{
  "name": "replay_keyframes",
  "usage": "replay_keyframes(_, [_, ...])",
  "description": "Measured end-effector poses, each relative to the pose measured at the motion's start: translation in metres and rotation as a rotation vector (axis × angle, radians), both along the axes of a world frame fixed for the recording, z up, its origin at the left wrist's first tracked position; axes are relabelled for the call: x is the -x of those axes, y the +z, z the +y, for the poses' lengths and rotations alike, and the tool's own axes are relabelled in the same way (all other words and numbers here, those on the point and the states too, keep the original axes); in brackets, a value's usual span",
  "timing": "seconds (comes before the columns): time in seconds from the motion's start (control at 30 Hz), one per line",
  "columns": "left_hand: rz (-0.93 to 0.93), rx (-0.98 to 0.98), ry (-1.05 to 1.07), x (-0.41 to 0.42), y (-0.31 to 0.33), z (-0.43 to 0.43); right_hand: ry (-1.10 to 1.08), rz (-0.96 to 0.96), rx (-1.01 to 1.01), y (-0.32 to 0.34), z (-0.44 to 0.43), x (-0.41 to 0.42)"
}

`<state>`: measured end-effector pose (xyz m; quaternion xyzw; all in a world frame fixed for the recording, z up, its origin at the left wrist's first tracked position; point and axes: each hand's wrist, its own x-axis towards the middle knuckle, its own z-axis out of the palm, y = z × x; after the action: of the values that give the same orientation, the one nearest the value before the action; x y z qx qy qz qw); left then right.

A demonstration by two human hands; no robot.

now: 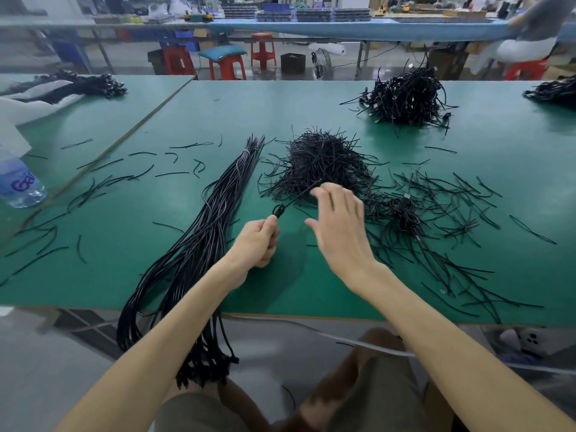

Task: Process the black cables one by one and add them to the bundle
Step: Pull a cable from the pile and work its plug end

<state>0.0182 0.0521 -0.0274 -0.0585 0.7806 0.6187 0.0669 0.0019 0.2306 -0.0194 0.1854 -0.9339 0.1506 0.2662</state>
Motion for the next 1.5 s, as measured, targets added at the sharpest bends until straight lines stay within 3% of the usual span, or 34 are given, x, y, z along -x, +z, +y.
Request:
replay_keyframes(0.07, [0.027,-0.041,0.053,0.003,-0.003,0.000,-0.113,-0.112,0.157,-0.005,0.000,0.009])
replay_keyframes(0.17, [0.071,-0.065,0.062,0.002,-0.008,0.004,-0.261,-0.285,0.077,-0.022,-0.001,0.020])
replay_keyframes(0.33, [0.136,-0.081,0.063,-0.005,-0.013,0.003,-0.305,-0.388,0.226,-0.037,-0.002,0.028])
replay_keyframes(0.47, [0.165,-0.054,0.057,-0.007,-0.014,0.005,-0.264,-0.365,0.192,-0.037,-0.006,0.025])
replay_keyframes(0.67, [0.148,-0.019,0.051,-0.007,-0.013,0.003,-0.186,-0.236,0.479,-0.013,-0.003,0.006])
replay_keyframes(0.83, [0.118,0.006,0.031,-0.006,-0.011,0.005,-0.016,-0.350,0.803,-0.004,-0.021,-0.026])
replay_keyframes(1.07, [0.090,0.054,-0.082,-0.009,-0.008,0.002,0.040,-0.602,0.804,-0.023,-0.032,-0.027])
replay_keyframes(1.37, [0.123,0.004,-0.074,-0.013,-0.005,0.004,0.121,-0.577,0.764,-0.030,-0.026,-0.030])
replay_keyframes(1.5, [0.077,-0.033,-0.080,-0.013,-0.005,0.001,0.148,-0.596,0.894,-0.027,-0.024,-0.031])
